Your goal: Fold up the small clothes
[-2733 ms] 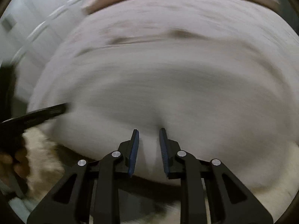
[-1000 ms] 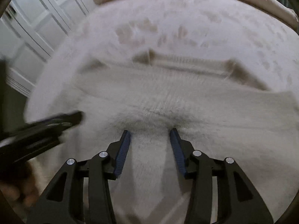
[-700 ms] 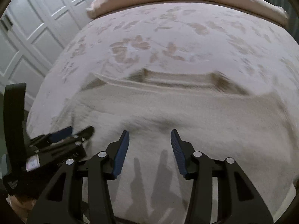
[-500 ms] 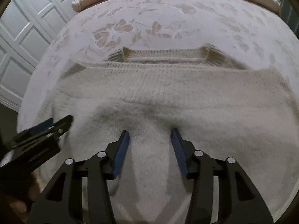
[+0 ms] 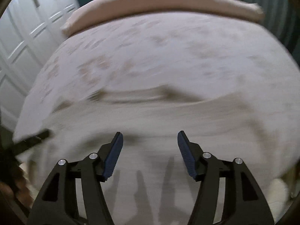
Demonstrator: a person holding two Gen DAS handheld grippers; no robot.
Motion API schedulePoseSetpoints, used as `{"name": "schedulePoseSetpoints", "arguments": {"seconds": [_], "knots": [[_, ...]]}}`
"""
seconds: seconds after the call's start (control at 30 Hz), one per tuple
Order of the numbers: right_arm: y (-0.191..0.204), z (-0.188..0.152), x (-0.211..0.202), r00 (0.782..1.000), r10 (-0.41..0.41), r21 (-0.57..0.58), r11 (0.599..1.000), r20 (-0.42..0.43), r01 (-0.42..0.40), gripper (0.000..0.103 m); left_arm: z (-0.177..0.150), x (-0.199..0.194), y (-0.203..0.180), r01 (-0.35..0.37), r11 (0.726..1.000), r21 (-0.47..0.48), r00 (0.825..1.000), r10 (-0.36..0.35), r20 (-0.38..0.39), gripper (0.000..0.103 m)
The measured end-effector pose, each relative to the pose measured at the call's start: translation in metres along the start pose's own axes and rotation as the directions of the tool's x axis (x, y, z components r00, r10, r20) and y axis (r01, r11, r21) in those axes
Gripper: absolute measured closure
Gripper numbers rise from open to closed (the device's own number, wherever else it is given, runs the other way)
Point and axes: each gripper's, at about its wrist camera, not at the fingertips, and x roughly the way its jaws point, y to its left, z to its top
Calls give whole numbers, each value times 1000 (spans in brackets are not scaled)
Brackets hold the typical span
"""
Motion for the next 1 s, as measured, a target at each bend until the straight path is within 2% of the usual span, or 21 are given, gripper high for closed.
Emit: {"name": "schedulePoseSetpoints", "arguments": {"seconds": [0.1, 0.13, 0.17, 0.23, 0.27, 0.3, 0.33, 0.37, 0.43, 0.5, 0.53, 0.6, 0.63, 0.67, 0.73, 0.77, 0.8, 0.83, 0.9, 0.97, 1.0], "knots": [[-62, 11, 13, 996, -88, 140, 986, -18, 90, 43, 21, 15, 11, -34, 999, -23, 999, 34, 23, 36], [-77, 14, 18, 995, -101, 172, 980, -24, 103, 43, 26, 24, 14, -66, 998, -22, 998, 66, 9, 36], [-90, 17, 27, 993, -111, 203, 972, -37, 116, 43, 29, 35, 16, -94, 995, -18, 995, 94, -16, 36], [-102, 21, 47, 994, -86, 219, 971, -70, 99, 43, 32, 44, 18, -104, 994, -24, 994, 103, -24, 32], [-102, 20, 55, 994, -72, 203, 975, -78, 87, 52, 32, 44, 14, -120, 993, -14, 993, 120, -13, 31], [-94, 23, 60, 995, -63, 156, 985, -78, 75, 80, 32, 45, 10, -143, 990, 4, 990, 143, -10, 31], [-91, 26, 60, 997, -25, 138, 990, -72, 35, 101, 32, 46, 6, -163, 986, 21, 987, 163, -7, 31], [-88, 33, 53, 999, 8, 143, 990, -45, -2, 99, 31, 47, 3, -176, 984, 29, 984, 176, -5, 30], [-85, 43, 30, 998, -1, 140, 990, 56, -7, 103, 31, 47, 3, -186, 982, 32, 983, 186, -4, 29], [-95, 49, 26, 993, -68, 152, 987, 95, 53, 103, 32, 50, 4, -191, 981, 30, 981, 191, -4, 27], [-102, 48, 37, 993, -101, 154, 984, 62, 91, 103, 33, 51, 5, -195, 980, 32, 981, 196, -3, 25], [-120, 36, 79, 983, -158, 131, 977, -94, 169, 103, 32, 54, 2, -217, 975, 44, 976, 217, 5, 22], [-127, 30, 87, 982, -150, 143, 976, -117, 166, 103, 32, 55, 1, -228, 972, 51, 974, 228, 8, 21], [-130, 27, 78, 988, -130, 169, 975, -81, 142, 103, 31, 55, 0, -237, 970, 59, 971, 237, 11, 20], [-128, 26, 50, 997, -73, 213, 974, -13, 74, 100, 29, 55, -2, -251, 965, 71, 968, 250, 18, 20], [-125, 25, 35, 999, -21, 220, 975, 24, 15, 92, 29, 55, -2, -249, 966, 70, 969, 248, 18, 20], [-120, 26, 28, 999, 10, 211, 977, 38, -18, 76, 29, 55, -1, -247, 967, 68, 969, 246, 18, 20], [-116, 26, 22, 999, 26, 198, 980, 48, -35, 68, 29, 56, -1, -246, 967, 65, 969, 245, 18, 20], [-104, 26, 20, 998, 47, 140, 989, 45, -53, 51, 29, 56, -2, -252, 965, 68, 968, 251, 20, 19], [-94, 28, 33, 999, 33, 86, 996, 11, -34, 42, 29, 57, -4, -260, 963, 71, 966, 259, 21, 19], [-90, 28, 47, 1000, 0, 61, 998, -22, 1, 42, 28, 57, -5, -264, 962, 71, 965, 263, 21, 19]]}}
